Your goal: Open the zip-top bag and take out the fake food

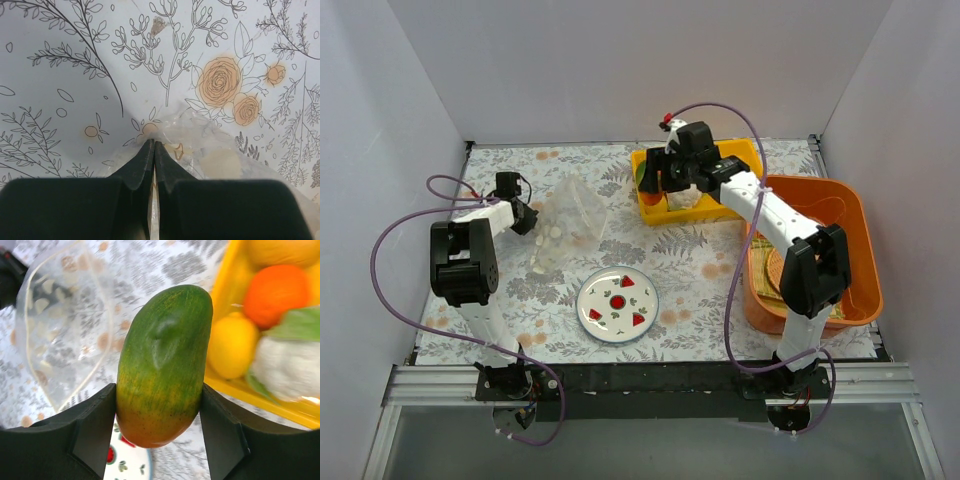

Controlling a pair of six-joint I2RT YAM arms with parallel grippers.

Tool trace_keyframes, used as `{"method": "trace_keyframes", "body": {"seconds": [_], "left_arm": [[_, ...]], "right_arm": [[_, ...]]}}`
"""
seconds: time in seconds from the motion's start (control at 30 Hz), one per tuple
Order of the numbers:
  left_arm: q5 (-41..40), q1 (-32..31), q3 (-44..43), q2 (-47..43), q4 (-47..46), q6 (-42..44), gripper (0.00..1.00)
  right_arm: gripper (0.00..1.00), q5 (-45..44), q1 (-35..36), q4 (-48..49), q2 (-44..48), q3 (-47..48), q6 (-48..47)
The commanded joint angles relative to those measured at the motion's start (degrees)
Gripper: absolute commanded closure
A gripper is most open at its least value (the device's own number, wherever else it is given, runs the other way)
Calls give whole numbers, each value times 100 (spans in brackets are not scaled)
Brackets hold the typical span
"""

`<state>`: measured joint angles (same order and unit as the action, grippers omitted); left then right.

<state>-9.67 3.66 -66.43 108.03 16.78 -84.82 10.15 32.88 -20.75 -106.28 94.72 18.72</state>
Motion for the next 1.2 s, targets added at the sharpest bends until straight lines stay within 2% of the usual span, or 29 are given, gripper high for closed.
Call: {"method": "trace_keyframes", "body": {"seconds": [0.0, 0.1, 0.23, 0.37, 0.47, 0.57, 0.6, 0.7, 0.8, 0.87, 1.17], "left_arm": [[97, 73, -282, -141, 318, 255, 100], [272, 65, -405, -282, 335, 334, 100], [483, 65, -423, -466, 309, 360, 100], [659, 65, -449, -660, 309, 466, 90], [738, 65, -458, -844, 309, 501, 85], [783, 65, -493, -993, 300, 571, 77], [791, 65, -502, -1038, 309, 615, 73], [809, 65, -511, -1196, 291, 642, 64], [958, 56, -485, -1328, 221, 642, 60], [1141, 65, -467, -1372, 186, 624, 57], [1363, -6, -484, -1706, 151, 686, 38]], "right_arm": [[84, -942, -571, -490, 310, 126, -378], [82, -1592, -844, -649, 82, 468, -457], [80, -2288, -1038, -1060, -733, 1249, -554], [73, -2702, -1222, -1220, -1430, 1953, -598], [64, -2834, -1284, -1299, -1825, 2340, -606], [47, -3001, -1328, -1405, -2124, 2622, -642], [37, -2975, -1346, -1431, -2186, 2639, -633], [22, -2853, -1364, -1327, -2108, 2552, -607], [15, -2695, -1364, -1282, -2011, 2481, -606], [6, -2633, -1355, -1300, -1950, 2455, -571], [5, -2571, -1224, -1273, -1344, 2157, -457]]}}
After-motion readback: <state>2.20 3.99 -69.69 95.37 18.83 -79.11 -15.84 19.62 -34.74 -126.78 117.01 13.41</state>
